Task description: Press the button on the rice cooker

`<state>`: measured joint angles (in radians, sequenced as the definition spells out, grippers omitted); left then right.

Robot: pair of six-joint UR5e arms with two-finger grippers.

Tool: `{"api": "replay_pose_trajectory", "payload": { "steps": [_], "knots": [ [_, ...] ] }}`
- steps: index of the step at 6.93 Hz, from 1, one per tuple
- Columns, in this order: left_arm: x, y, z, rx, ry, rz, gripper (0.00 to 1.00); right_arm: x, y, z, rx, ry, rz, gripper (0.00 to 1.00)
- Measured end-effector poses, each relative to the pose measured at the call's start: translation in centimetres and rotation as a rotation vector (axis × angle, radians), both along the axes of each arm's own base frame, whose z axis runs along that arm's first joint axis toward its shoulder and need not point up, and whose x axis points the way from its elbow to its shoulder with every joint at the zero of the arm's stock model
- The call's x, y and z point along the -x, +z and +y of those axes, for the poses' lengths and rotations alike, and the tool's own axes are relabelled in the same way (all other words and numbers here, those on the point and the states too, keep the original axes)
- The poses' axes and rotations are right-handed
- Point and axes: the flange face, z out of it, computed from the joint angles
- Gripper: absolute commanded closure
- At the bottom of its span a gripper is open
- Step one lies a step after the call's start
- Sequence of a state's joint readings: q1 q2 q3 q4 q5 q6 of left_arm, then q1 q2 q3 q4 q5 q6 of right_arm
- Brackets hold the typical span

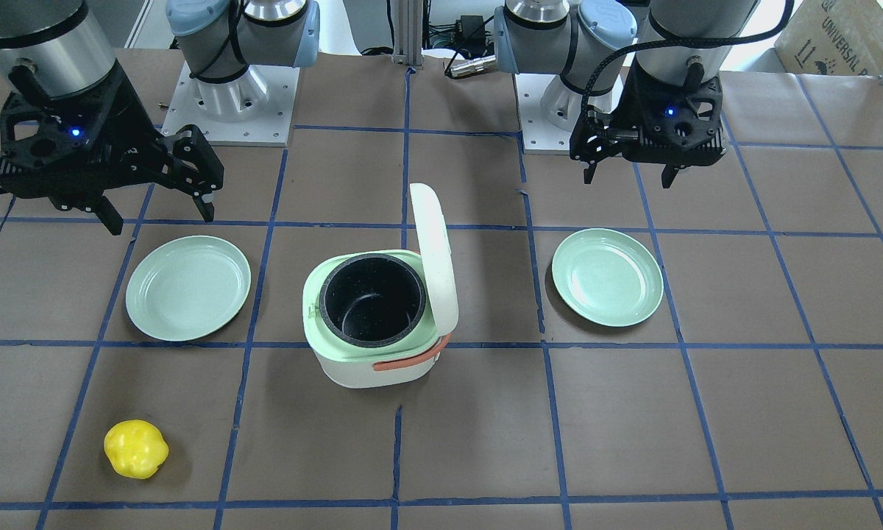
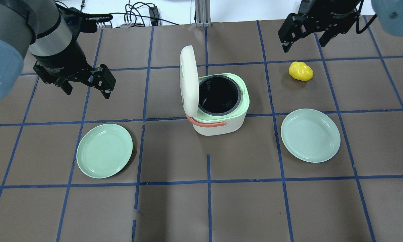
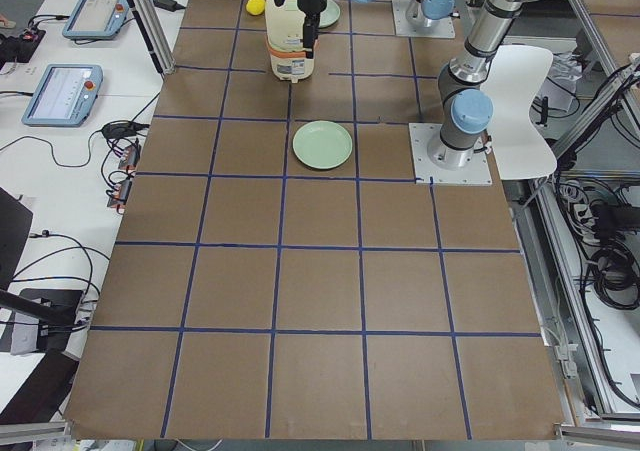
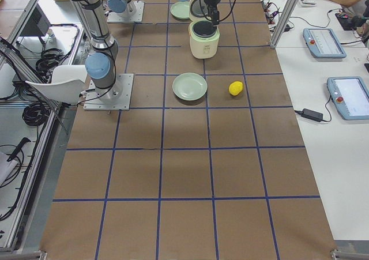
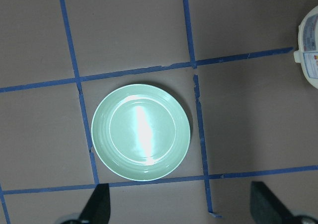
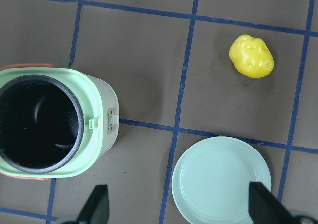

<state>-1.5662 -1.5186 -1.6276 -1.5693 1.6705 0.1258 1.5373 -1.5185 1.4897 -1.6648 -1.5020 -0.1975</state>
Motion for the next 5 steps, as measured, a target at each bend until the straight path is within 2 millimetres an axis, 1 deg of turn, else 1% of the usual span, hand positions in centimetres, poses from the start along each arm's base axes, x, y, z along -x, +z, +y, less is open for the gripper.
{"api": "replay_pose_trajectory", "payload": {
  "steps": [4,5],
  "knots": [
    [0.0,0.0,0.0,0.001,0.0,0.0,0.0,0.0,0.3,1.9,0.003,0.017,0.003,0.0],
    [0.0,0.0,0.0,0.0,0.0,0.0,0.0,0.0,0.2,2.1,0.002,0.021,0.007,0.0]
  ]
}}
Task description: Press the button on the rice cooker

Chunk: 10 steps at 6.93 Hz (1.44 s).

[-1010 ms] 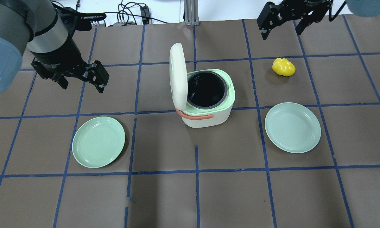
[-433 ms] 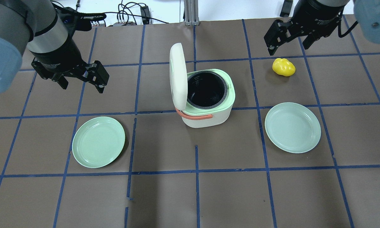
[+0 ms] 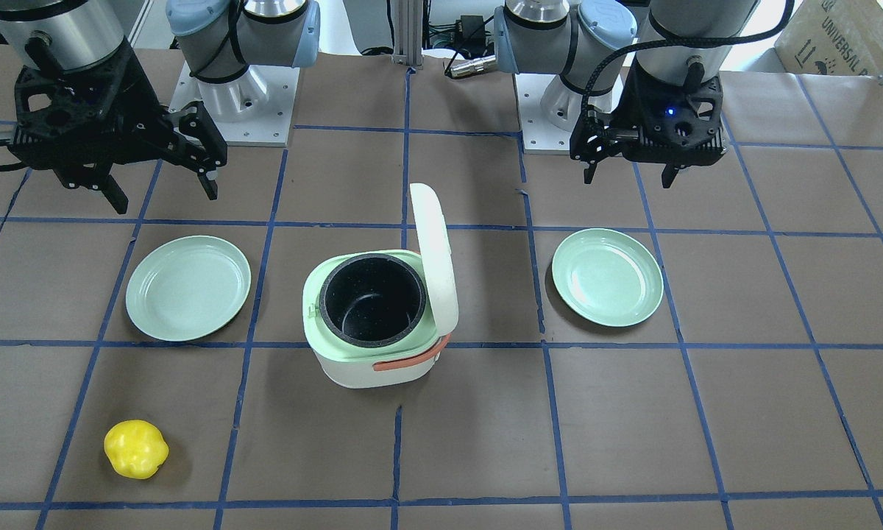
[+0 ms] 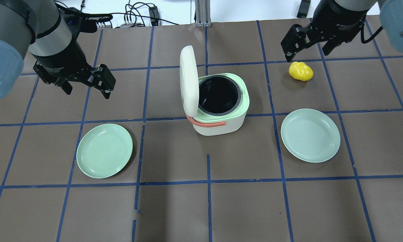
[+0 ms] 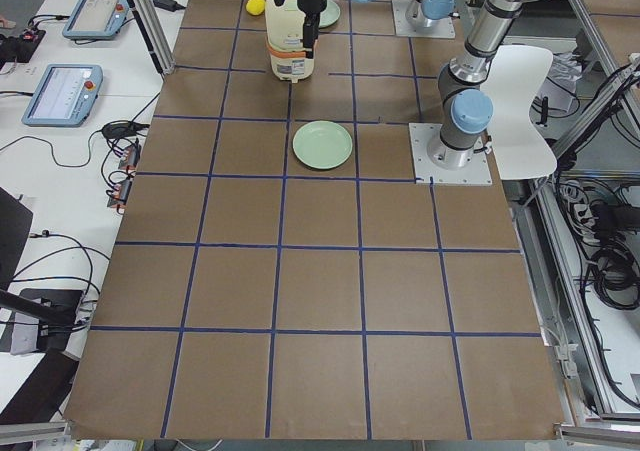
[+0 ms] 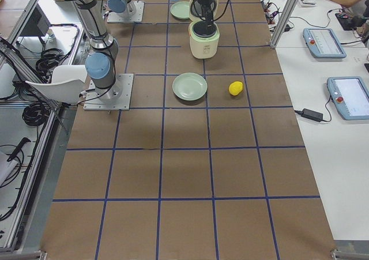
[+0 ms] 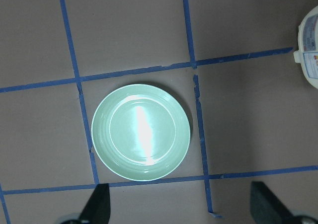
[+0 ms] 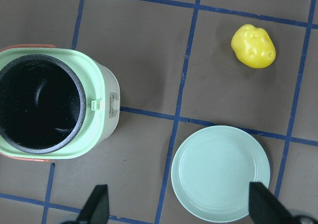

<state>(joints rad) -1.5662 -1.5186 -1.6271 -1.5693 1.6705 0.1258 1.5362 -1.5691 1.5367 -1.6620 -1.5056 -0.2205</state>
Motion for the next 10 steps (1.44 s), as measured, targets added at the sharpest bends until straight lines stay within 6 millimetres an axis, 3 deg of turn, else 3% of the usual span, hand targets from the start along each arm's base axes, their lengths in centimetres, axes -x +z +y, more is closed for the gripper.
{"api": "replay_pose_trajectory", "payload": {
  "steps": [10],
  "knots": [
    [0.0,0.0,0.0,0.0,0.0,0.0,0.0,0.3,-0.9,1.1,-0.088,0.008,0.021,0.0]
  ]
}}
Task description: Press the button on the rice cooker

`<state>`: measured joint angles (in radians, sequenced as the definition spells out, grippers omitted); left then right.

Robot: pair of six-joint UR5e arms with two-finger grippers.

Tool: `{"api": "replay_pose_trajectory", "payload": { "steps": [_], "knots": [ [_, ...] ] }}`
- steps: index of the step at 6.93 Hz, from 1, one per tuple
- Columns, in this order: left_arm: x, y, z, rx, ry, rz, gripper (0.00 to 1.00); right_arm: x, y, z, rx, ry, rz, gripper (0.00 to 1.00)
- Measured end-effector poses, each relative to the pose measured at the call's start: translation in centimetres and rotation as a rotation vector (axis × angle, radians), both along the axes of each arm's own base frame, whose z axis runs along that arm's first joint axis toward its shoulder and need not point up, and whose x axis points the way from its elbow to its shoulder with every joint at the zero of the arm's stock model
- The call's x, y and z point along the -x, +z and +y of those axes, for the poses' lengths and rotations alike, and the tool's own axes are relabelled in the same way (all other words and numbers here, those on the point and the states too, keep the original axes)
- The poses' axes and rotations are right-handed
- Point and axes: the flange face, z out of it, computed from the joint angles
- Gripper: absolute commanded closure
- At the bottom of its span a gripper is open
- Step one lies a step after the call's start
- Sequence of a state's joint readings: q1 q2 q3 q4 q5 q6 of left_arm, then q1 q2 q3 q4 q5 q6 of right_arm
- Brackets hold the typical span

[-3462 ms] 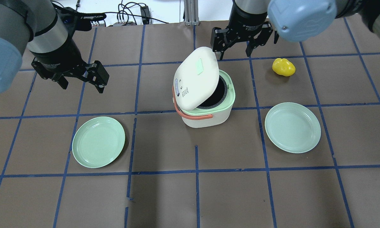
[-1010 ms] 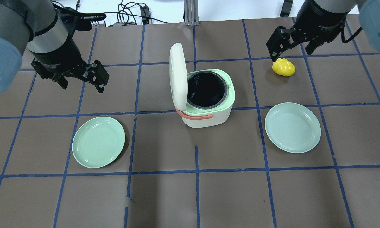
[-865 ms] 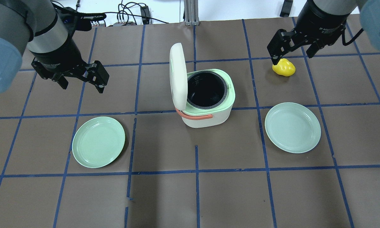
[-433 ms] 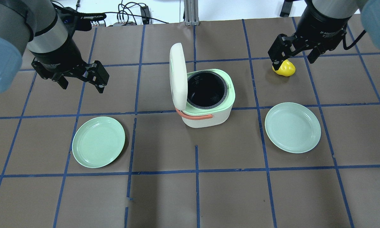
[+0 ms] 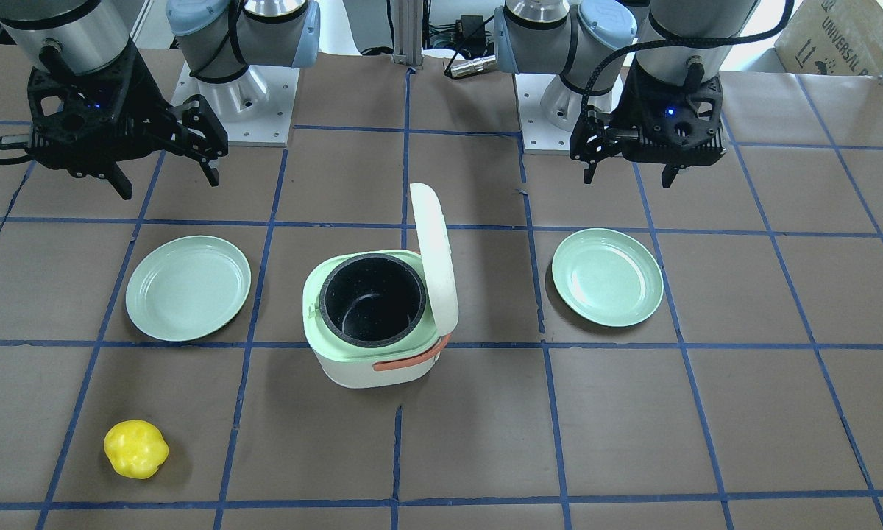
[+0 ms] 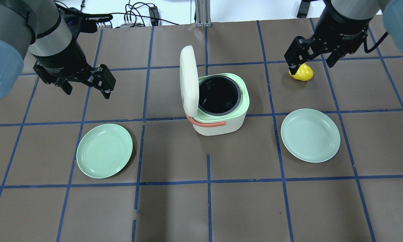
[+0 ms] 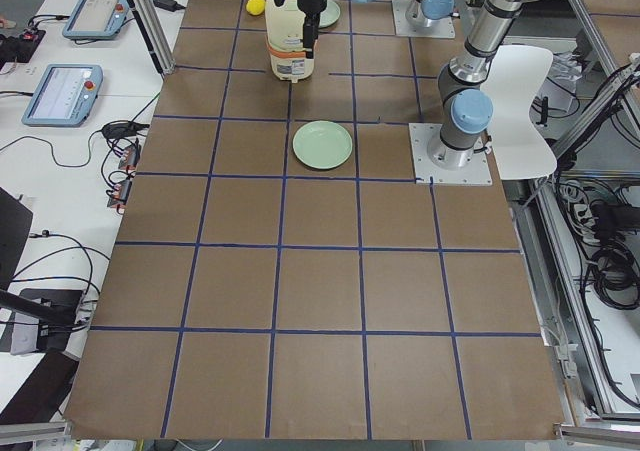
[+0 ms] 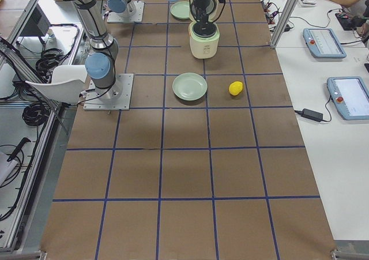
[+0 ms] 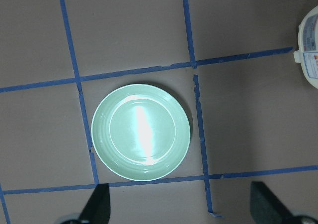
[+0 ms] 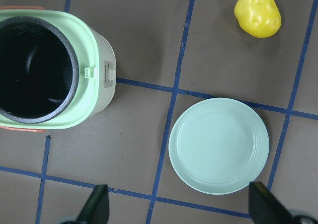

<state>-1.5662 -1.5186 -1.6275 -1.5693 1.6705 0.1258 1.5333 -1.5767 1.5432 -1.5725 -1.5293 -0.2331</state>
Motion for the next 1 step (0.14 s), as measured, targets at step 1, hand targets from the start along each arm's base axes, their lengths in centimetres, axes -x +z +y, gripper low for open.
{"api": "replay_pose_trajectory", "payload": {
  "steps": [1],
  "knots": [
    [0.0,0.0,0.0,0.0,0.0,0.0,0.0,-0.02,0.0,-0.01,0.001,0.0,0.0,0.0]
  ]
}}
